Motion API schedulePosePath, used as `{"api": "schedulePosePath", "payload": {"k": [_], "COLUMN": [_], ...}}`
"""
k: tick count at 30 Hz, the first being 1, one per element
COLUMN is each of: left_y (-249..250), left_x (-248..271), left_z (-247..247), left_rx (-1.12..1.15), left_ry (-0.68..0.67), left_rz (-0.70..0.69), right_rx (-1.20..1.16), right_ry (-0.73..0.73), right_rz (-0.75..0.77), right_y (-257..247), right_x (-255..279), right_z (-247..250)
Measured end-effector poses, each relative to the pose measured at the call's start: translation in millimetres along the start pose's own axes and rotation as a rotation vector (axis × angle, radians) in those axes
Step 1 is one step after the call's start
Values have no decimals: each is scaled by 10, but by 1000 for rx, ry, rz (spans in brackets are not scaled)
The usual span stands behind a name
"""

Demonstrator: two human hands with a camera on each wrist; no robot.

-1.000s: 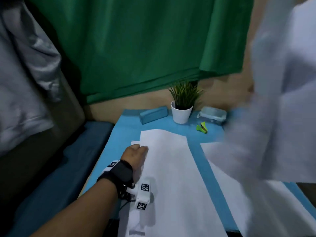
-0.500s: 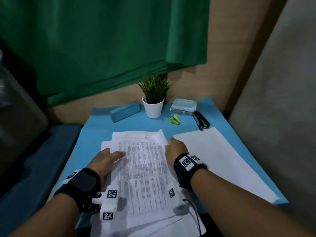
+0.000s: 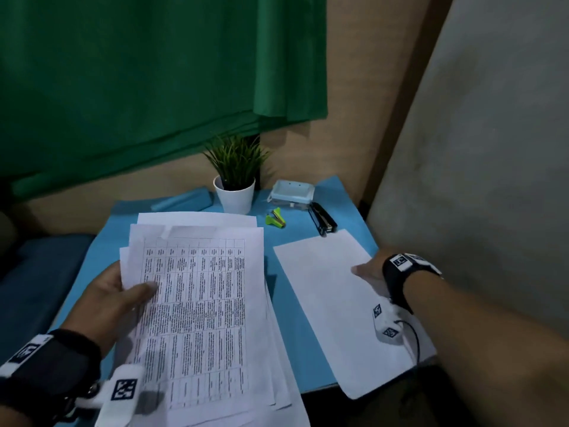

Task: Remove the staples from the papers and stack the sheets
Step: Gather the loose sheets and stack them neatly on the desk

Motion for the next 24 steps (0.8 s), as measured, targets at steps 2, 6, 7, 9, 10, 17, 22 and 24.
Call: {"api": "schedulePosePath", "payload": {"k": [2,6,7,9,10,17,22,24], "left_y": [-72,-171,-186,-206,-211,-91,427,705], "left_x": [-53,-101,-104,-108,-110,20,231,276], "left_z": [24,-5,-18,-29,-32,-104,10,94], "left_rx": [29,49,54,50,47,129,352,462], "left_ry": [10,19,15,23,32,27,-263,-379], "left_rz": [27,60,65,75,79,89,-32,-88], "right_rx": [-20,-3,30,76,81,-179,-460,-659], "right_ry": [-5,17,7,-25,-31,213,252,148], "right_rz": [-22,-15,-5,56,108,365,501,563], "right_y": [-4,-23,-29,-50,-61,-52,-318,-532], "right_x": [-30,-71,-67,-54,-48,449,549,602], "right_z": [-11,16,35,90,130,661,630,525]}}
Point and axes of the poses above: each hand's wrist, its own x-axis away from the middle knuckle, its own z-axis out of the back of the hand, y = z × x, the point moved 2 cm from there along -x, towards the middle knuckle, and after that the axes turned 5 degrees about z, right-handed, at the moved point
